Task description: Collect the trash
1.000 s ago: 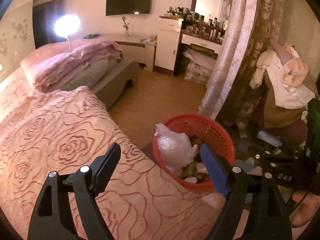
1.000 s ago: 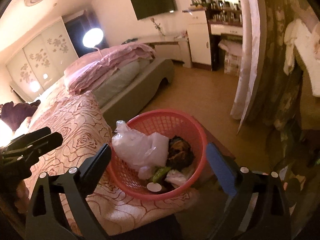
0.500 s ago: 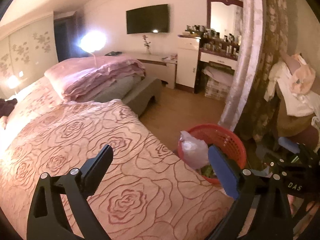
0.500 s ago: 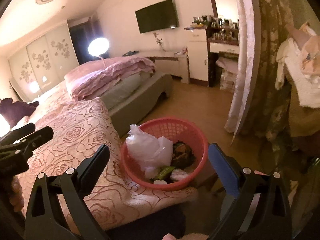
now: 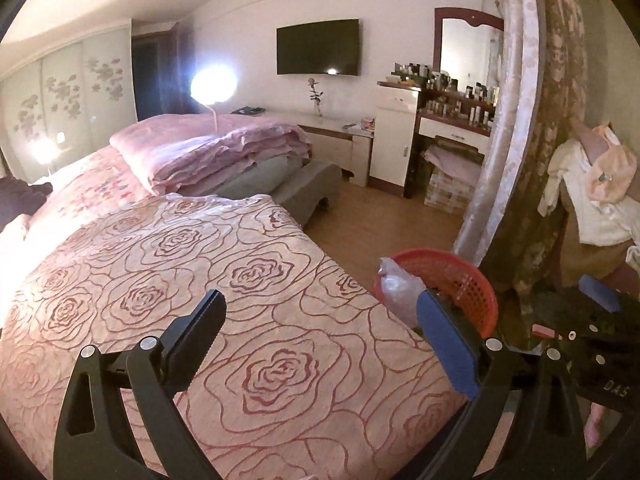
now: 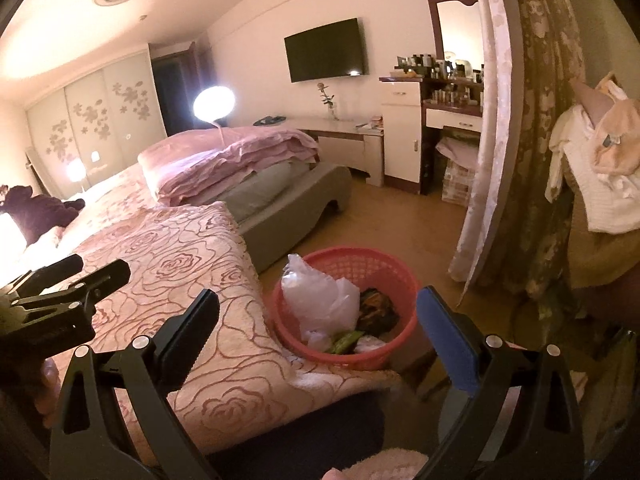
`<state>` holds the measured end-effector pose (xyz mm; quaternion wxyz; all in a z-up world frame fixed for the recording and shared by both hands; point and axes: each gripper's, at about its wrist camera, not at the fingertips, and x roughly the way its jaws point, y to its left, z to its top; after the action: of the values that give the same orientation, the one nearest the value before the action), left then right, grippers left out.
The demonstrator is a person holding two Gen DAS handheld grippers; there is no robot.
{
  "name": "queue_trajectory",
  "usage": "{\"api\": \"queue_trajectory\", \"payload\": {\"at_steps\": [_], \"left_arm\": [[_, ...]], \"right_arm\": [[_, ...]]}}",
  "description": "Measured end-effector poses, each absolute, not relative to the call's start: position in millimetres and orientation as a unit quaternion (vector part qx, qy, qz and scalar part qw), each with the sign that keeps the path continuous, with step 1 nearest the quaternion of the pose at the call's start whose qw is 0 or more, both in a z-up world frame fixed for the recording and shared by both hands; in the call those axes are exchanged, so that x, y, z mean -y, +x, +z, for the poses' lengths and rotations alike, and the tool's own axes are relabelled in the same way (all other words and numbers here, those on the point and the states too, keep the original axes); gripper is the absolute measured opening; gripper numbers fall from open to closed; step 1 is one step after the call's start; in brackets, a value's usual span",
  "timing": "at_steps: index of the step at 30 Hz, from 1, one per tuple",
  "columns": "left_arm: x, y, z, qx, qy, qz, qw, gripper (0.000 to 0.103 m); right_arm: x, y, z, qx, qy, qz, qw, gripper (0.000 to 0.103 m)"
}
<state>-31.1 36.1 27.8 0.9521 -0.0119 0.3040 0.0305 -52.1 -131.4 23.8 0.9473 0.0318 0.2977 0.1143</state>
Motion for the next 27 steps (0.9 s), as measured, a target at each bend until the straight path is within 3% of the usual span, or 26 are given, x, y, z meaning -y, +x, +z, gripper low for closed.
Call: {"api": "queue_trajectory", "payload": {"at_steps": [27], "left_arm": [[-45,-48,28,-0.304,-0.02,0.055,0.951,0.092]], "right_arm": [[124,-69,28,-0.296,0.035,0.118,0.947,0.096]]}}
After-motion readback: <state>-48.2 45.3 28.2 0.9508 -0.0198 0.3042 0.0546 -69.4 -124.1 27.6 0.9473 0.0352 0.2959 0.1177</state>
